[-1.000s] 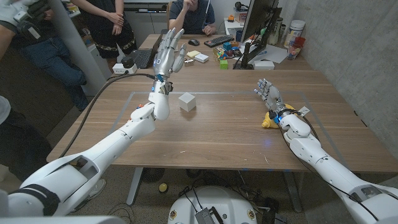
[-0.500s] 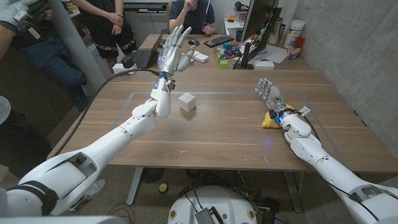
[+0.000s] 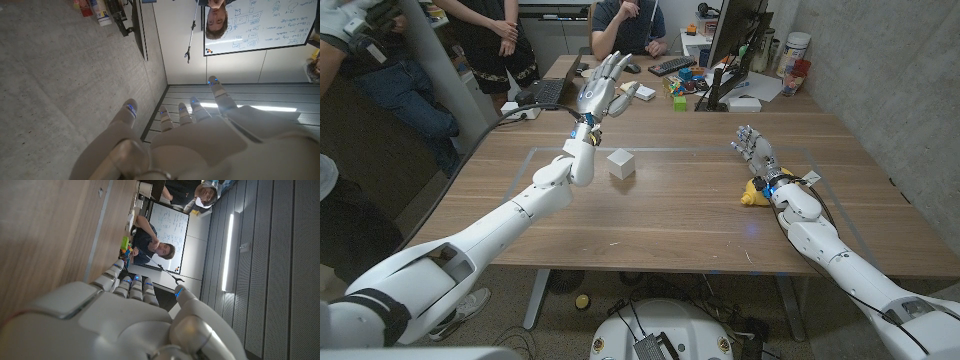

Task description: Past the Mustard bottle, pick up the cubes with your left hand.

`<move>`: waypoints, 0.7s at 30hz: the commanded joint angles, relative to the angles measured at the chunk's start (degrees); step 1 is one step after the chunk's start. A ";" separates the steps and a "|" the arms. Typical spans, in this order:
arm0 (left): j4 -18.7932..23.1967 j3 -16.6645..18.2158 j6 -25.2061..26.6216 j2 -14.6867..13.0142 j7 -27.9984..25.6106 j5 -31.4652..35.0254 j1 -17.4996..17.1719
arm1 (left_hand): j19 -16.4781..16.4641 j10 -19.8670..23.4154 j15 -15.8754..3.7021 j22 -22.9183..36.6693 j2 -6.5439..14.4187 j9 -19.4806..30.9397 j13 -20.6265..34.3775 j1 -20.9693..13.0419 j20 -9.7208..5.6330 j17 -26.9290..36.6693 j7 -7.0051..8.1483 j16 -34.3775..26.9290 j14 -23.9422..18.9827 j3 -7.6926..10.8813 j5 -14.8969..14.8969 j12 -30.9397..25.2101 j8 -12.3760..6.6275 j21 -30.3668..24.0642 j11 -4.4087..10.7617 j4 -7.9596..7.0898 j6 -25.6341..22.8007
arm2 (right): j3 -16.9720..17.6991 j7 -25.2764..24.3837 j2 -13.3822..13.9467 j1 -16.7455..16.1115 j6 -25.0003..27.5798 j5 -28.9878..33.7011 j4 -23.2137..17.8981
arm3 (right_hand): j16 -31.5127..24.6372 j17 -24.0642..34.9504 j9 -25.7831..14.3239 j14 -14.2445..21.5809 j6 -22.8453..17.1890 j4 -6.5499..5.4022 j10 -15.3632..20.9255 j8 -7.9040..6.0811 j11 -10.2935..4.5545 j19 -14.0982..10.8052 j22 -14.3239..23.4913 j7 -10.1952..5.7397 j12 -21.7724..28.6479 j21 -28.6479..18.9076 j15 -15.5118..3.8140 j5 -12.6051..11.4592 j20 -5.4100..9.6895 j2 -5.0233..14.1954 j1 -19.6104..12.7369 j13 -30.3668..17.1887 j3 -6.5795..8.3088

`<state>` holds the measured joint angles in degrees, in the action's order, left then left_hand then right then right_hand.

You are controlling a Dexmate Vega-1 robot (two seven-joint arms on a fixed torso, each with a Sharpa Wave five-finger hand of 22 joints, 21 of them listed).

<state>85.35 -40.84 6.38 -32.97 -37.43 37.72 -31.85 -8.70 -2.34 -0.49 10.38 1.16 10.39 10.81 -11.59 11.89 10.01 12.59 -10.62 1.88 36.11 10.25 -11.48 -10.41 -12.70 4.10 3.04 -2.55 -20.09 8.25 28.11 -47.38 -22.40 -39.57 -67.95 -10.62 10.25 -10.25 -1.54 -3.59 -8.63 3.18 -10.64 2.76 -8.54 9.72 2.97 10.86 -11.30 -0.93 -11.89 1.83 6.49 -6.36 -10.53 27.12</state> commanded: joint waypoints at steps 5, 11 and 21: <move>0.18 -2.22 4.73 -0.42 7.26 0.56 1.69 | -1.18 0.25 -0.03 0.14 -0.15 0.24 0.14 -1.11 0.07 0.24 0.14 -0.22 -0.04 -0.18 0.36 -0.26 -0.47 -0.49 0.62 0.86 -0.45 | -0.11 1.20 -0.63 1.00 -0.88 -0.03 1.97 | -0.28 0.24 -0.33 0.15 -0.70 -0.15 0.36 -0.40 -0.09 -0.35 0.23 -0.04 0.37 -0.13 0.19 -0.20 1.45 1.86 0.82 -0.24 0.03; -0.72 -3.45 4.14 -0.54 9.12 0.89 2.83 | -1.99 0.29 -0.31 0.09 -0.49 0.28 0.15 -1.48 -0.01 0.27 0.12 -0.20 -0.06 -0.36 0.44 -0.32 -0.64 -0.63 0.90 1.39 -0.81 | -0.15 1.35 -0.78 1.23 -1.25 0.12 2.49 | -0.28 0.23 -0.33 0.19 -0.70 -0.17 0.35 -0.39 -0.11 -0.38 0.23 -0.01 0.36 -0.13 0.22 -0.22 1.45 1.80 0.92 -0.24 -0.01; -0.66 -5.53 5.16 -1.17 14.48 2.25 4.20 | -3.81 0.29 -0.43 -0.02 -1.41 0.33 0.18 -2.82 -0.11 0.31 0.12 -0.17 -0.15 -0.65 0.73 -0.40 -0.84 -0.89 0.96 2.86 -1.19 | -0.32 1.71 -1.18 1.96 -1.54 0.26 3.58 | -0.31 0.24 -0.33 0.32 -0.73 -0.18 0.42 -0.38 -0.08 -0.40 0.22 0.02 0.36 -0.12 0.44 -0.24 1.36 1.68 1.09 -0.24 -0.10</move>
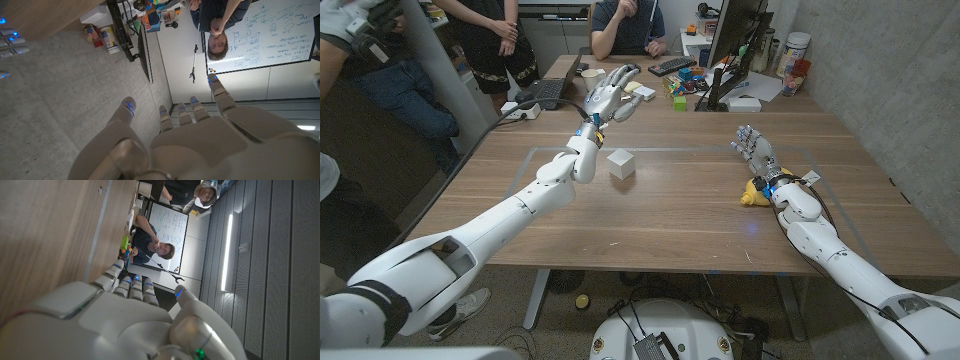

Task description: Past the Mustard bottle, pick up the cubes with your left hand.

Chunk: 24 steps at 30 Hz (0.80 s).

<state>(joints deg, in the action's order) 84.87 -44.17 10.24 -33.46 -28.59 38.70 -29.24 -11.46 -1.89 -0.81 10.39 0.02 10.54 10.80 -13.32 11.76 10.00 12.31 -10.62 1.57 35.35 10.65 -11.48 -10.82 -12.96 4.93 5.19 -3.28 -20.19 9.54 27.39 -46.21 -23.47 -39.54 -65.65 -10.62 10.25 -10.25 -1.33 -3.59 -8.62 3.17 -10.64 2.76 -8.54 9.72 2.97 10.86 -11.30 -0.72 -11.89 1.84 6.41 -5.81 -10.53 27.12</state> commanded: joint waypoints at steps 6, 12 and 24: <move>0.54 -3.33 2.35 -1.51 9.99 2.32 2.20 | -2.36 -0.25 -0.28 -0.10 -1.71 0.20 0.21 -2.76 0.03 0.35 0.39 -0.28 -0.31 -0.35 0.69 -0.44 -0.49 -0.63 0.18 2.35 -0.50 | -0.41 0.86 -0.96 1.60 -0.75 0.28 2.49 | -0.31 0.23 -0.33 0.15 -0.78 -0.19 0.45 -0.40 -0.10 -0.40 0.22 0.01 0.36 -0.12 0.31 -0.25 1.32 1.69 0.62 -0.24 -0.14; 0.47 -4.59 2.43 -2.07 13.75 3.31 2.91 | -3.24 0.69 -0.16 -0.11 -2.58 0.22 0.23 -3.68 0.14 0.37 0.38 -0.40 -0.79 -0.72 0.88 -0.83 -0.57 -0.65 0.43 3.09 -0.72 | -0.64 1.49 -1.44 2.45 -0.98 0.34 3.84 | -0.33 0.23 -0.34 0.26 -0.75 -0.20 0.35 -0.37 -0.23 -0.41 0.22 0.04 0.30 -0.11 0.40 -0.27 1.29 1.63 0.75 -0.24 -0.19; 5.57 -5.90 5.62 -4.79 23.99 6.65 2.80 | -7.89 3.55 0.59 0.03 -7.14 0.33 0.43 -7.59 0.36 0.48 0.35 -0.89 -3.50 -2.91 1.52 -1.83 -0.96 -1.08 -0.40 4.55 -2.11 | -0.79 1.23 -1.63 2.87 -1.08 0.72 4.40 | -0.32 0.21 -0.34 0.36 -0.74 -0.18 0.50 -0.35 -0.31 -0.44 0.22 0.04 0.33 -0.10 0.39 -0.32 1.24 1.60 0.90 -0.24 -0.23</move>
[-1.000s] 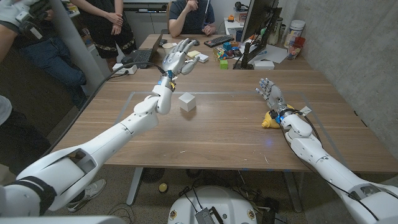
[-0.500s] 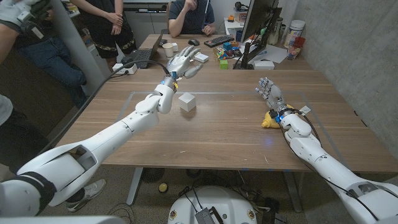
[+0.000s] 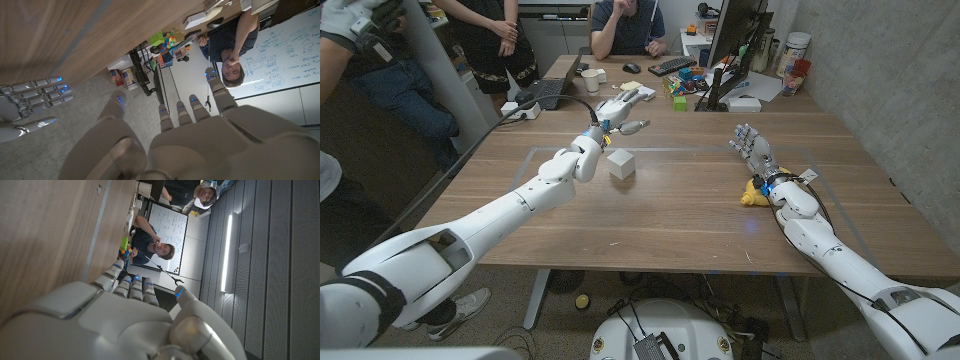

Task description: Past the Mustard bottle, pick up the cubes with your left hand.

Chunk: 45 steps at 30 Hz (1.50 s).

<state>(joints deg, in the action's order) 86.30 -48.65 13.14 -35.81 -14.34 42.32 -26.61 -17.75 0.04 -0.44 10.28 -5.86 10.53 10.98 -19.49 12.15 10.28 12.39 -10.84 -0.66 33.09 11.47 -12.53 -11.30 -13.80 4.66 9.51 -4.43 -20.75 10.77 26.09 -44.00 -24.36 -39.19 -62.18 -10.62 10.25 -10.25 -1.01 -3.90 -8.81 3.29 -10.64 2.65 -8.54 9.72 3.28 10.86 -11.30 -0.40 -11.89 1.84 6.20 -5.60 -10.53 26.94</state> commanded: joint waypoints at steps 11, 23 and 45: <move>6.55 -1.64 4.71 -3.61 16.88 5.28 -0.28 | -3.11 1.66 1.94 0.17 -2.63 0.36 0.40 -3.66 0.18 0.27 0.28 -0.40 -1.93 -1.88 1.08 -0.58 -0.56 0.01 -1.29 0.07 -2.09 | -0.16 -0.19 -0.54 0.82 -0.85 0.56 1.03 | -0.35 0.19 -0.34 0.25 -0.38 0.04 0.39 -0.33 -0.08 -0.54 0.21 -0.34 0.31 -0.13 0.19 -0.37 1.23 1.78 0.80 -0.24 -0.06; 5.19 -3.16 5.83 -3.39 24.23 6.56 0.21 | -4.11 1.59 2.95 0.18 -3.63 0.33 0.43 -4.67 -0.05 0.30 0.22 -0.35 -2.10 -2.85 1.32 -0.49 -0.40 0.07 -2.72 0.08 -2.20 | -0.27 0.08 -0.75 1.18 -1.21 0.67 1.25 | -0.41 0.17 -0.34 0.59 -0.38 0.09 0.39 -0.32 -0.40 -0.72 0.21 -0.42 0.28 -0.17 0.40 -0.42 1.19 1.75 0.89 -0.24 -0.07; 6.15 -4.80 7.09 -3.41 31.99 9.84 1.23 | -16.31 10.60 3.26 0.27 -3.52 0.49 0.62 -15.04 -3.44 0.16 0.19 -2.13 -13.70 -6.51 1.86 -2.88 -1.39 -2.08 -3.99 0.39 -7.73 | 0.13 -0.11 -1.04 1.01 -1.76 0.24 1.31 | -0.49 0.15 -0.34 1.12 -0.35 0.15 0.83 -0.31 -0.74 -0.75 0.20 -0.58 0.41 -0.13 0.80 -0.49 1.03 1.67 1.07 -0.24 -0.10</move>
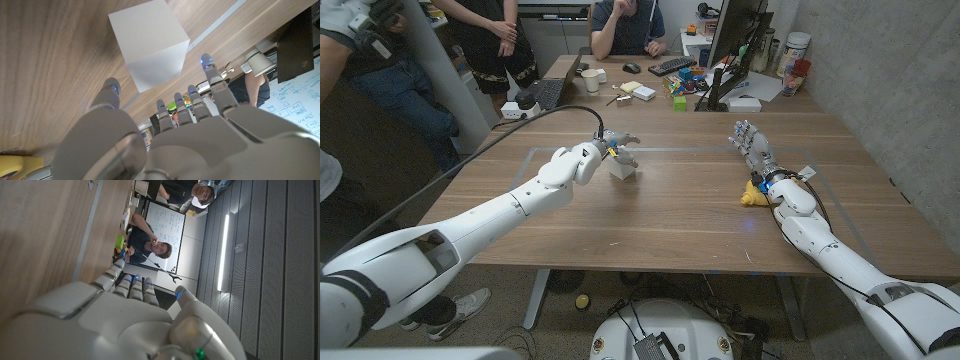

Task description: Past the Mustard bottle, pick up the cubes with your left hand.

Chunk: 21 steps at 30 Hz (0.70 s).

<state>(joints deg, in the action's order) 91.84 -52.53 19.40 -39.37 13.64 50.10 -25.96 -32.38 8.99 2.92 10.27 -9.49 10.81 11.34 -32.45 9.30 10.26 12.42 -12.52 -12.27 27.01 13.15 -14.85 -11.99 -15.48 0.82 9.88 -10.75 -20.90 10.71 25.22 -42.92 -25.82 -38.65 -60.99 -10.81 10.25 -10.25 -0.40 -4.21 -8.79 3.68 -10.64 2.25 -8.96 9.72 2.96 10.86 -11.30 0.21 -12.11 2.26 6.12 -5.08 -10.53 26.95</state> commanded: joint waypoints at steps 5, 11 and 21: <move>0.50 -1.29 0.92 0.43 4.43 3.15 0.68 | -4.32 4.44 -0.72 0.33 0.70 0.23 0.27 -6.08 -1.91 0.14 0.14 -0.71 -5.09 -0.76 -0.18 -1.19 -1.01 -0.84 -0.29 0.17 -3.55 | 0.45 0.11 -0.20 -0.20 -0.68 -0.46 0.13 | -0.29 0.14 -0.34 0.64 -0.05 0.16 0.49 -0.32 -0.11 -0.31 0.20 -0.22 0.39 -0.11 0.30 -0.30 0.50 1.75 0.60 -0.24 -0.12; 0.36 -1.75 1.04 0.75 4.51 4.64 0.67 | -7.38 6.08 -1.19 0.38 1.60 0.25 0.24 -11.44 -4.04 0.14 0.17 -0.84 -8.20 -0.94 -0.99 -1.15 -1.45 -1.39 0.40 0.23 -6.66 | 0.64 0.16 -0.08 -0.58 -0.94 -0.64 -0.26 | -0.28 0.12 -0.35 0.86 -0.12 0.20 0.61 -0.35 -0.07 -0.42 0.19 -0.12 0.39 -0.13 0.62 -0.33 0.30 1.71 0.69 -0.24 -0.13; 0.79 -1.69 2.28 0.86 0.88 7.76 -0.67 | -14.31 12.35 -7.26 0.75 6.51 0.51 0.80 -23.41 -9.45 0.63 -0.24 -2.40 -16.90 -1.76 -2.48 -2.15 -3.21 -3.43 2.03 -0.17 -17.54 | 0.75 -0.08 0.18 -0.97 -0.78 -0.68 -0.86 | -0.25 0.11 -0.35 1.09 -0.27 0.27 0.73 -0.40 -0.04 -0.44 0.18 -0.12 0.37 -0.10 0.74 -0.37 0.18 1.73 0.75 -0.25 -0.09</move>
<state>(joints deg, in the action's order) 92.21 -53.99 20.55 -38.71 17.01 54.82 -25.44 -45.44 19.89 -2.29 10.82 -4.99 11.08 11.81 -52.36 0.72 10.49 12.48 -14.11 -27.09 25.49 10.84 -16.54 -14.78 -18.25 2.66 9.65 -26.28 -20.33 10.75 25.15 -43.47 -26.54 -39.17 -61.27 -10.81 10.25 -10.55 0.53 -4.20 -8.79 3.89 -10.64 2.04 -8.96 9.72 2.97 10.86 -11.30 0.71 -12.11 2.26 5.90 -4.85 -10.53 26.96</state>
